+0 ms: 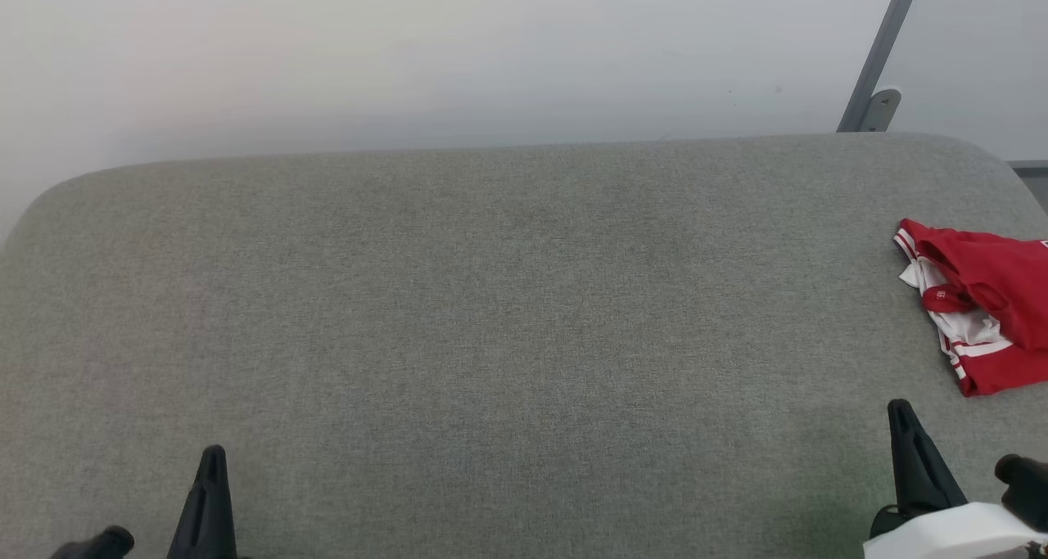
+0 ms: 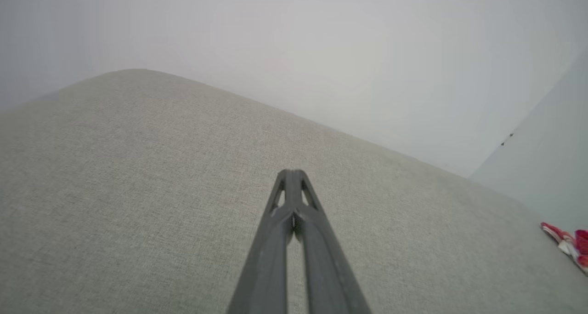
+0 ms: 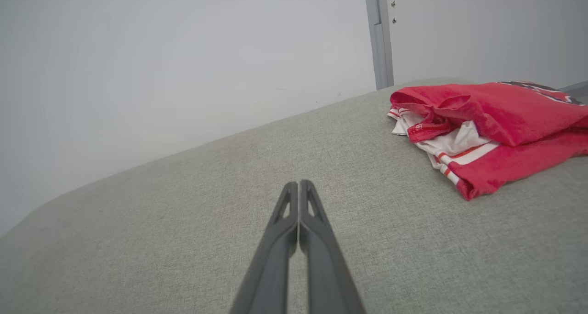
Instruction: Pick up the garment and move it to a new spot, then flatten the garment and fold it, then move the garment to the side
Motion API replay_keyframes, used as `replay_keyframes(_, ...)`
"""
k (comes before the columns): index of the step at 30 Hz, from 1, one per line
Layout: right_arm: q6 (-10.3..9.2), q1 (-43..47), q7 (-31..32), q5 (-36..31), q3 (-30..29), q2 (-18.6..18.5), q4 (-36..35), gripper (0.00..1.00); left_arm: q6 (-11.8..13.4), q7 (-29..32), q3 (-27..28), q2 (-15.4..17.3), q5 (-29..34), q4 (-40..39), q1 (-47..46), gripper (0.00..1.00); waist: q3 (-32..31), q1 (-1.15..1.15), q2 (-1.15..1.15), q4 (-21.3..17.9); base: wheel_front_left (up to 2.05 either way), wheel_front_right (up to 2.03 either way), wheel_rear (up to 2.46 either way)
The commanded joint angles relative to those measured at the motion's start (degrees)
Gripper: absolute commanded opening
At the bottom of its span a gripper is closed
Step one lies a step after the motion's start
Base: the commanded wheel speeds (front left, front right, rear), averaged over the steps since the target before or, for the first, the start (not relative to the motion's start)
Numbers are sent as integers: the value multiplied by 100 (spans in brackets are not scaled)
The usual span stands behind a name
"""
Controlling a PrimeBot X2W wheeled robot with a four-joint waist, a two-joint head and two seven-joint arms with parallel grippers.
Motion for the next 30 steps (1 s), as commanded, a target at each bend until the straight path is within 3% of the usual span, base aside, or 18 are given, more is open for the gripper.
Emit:
replay_keyframes(1,0,-161,74,237,-26,-8,-91,0,-1,55,7,44,-253,-50,-188,0,0,0,0,-2,0,0,0)
replay_keyframes(30,-1,-465,744,2569,-130,219,-84,0,-5,705,6,-52,-2640,280,-744,0,2,0,0,-29,0,0,0)
